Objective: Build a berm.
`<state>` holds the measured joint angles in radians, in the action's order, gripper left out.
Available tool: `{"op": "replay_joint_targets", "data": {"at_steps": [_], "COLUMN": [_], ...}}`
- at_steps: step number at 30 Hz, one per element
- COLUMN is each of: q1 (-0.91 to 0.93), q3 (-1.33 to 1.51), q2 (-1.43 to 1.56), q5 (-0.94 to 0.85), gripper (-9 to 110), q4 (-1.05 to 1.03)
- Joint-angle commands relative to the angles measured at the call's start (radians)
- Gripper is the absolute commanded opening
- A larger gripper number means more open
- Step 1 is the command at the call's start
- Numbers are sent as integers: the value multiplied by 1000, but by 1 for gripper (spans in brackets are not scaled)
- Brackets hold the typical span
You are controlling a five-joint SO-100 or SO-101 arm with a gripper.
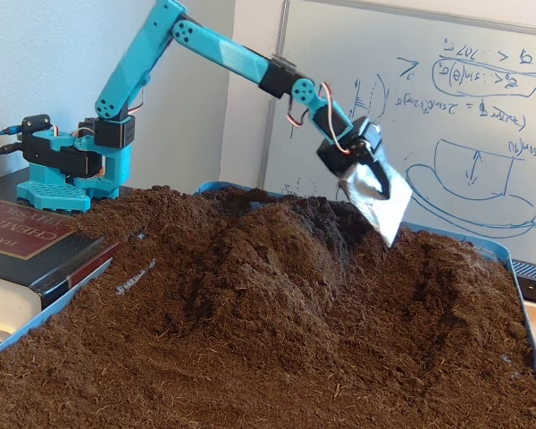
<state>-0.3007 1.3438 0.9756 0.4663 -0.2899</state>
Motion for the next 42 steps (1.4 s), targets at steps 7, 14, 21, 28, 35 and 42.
{"op": "replay_joint_targets", "data": {"at_steps": [7, 14, 21, 28, 35, 42], "q1": [-15, -17, -34, -75, -107, -112], "q3": [-357, -311, -40, 224, 434, 531], "q2": [-341, -367, -187, 18, 183, 282], "q5": [-17, -21, -20, -20, -20, -21], "gripper": [0, 0, 0, 0, 0, 0], "q4": [11, 0, 9, 11, 11, 11]}}
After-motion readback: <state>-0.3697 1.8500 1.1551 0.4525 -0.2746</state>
